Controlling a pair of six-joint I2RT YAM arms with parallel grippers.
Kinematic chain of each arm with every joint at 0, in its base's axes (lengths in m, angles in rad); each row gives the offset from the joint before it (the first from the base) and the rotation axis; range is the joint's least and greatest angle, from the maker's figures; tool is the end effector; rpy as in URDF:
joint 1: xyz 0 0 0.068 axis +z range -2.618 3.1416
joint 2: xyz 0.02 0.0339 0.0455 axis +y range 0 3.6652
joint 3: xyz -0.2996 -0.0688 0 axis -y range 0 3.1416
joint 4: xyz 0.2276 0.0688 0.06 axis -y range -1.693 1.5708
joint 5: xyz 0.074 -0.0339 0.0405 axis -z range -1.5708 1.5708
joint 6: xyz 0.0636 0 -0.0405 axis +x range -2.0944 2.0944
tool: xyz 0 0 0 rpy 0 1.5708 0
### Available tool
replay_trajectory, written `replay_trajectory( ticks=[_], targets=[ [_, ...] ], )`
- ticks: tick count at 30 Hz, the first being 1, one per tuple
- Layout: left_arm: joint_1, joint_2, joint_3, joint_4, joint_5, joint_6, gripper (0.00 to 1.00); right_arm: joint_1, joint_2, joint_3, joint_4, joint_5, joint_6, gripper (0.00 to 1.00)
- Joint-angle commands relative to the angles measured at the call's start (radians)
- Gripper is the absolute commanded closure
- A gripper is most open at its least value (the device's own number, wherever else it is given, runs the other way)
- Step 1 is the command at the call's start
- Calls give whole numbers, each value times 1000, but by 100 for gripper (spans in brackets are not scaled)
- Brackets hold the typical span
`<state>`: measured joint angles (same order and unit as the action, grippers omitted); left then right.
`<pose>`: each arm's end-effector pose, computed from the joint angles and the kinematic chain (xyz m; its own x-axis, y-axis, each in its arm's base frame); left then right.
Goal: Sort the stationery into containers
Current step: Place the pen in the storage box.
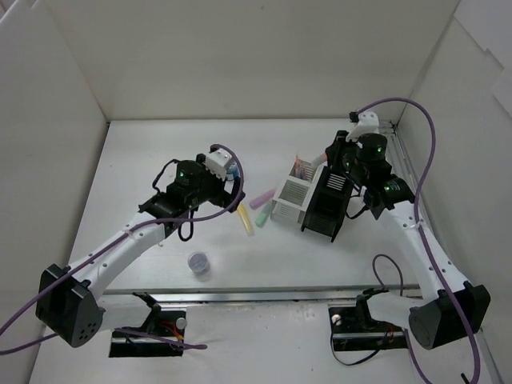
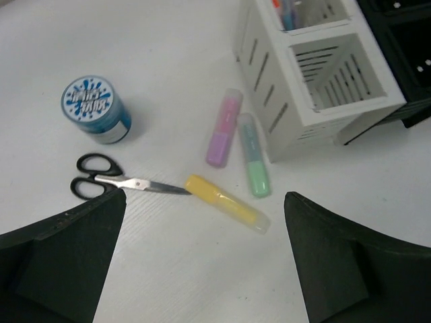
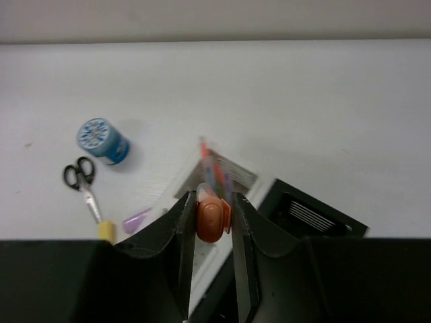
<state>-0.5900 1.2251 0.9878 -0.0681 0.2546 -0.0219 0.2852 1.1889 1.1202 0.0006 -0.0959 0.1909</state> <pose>0.2263 -0.1708 0.3594 -0.2659 0.1526 -0.9518 0.7324 0.6740 -0.0966 0.2636 0.0836 0.4264 -0.1346 0.1573 -0.9783 -0.3526 0.9151 0.1957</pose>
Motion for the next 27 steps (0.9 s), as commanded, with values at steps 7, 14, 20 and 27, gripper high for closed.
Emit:
replay_trajectory(
  ticks=[7,14,20,27],
  targets=[
    [102,154,115,-36,-22,-171,1,-116,12,43,-97,265,-56,100],
    [102,284,196,-19,179,21,0,-147,80,20,-123,239,-35,100],
    [92,476,348,-108,245,149,1,-161,112,4,-136,234,-15,61],
    [62,646,497,-209,173,214,6,-167,74,12,-152,206,-8,23]
  ],
)
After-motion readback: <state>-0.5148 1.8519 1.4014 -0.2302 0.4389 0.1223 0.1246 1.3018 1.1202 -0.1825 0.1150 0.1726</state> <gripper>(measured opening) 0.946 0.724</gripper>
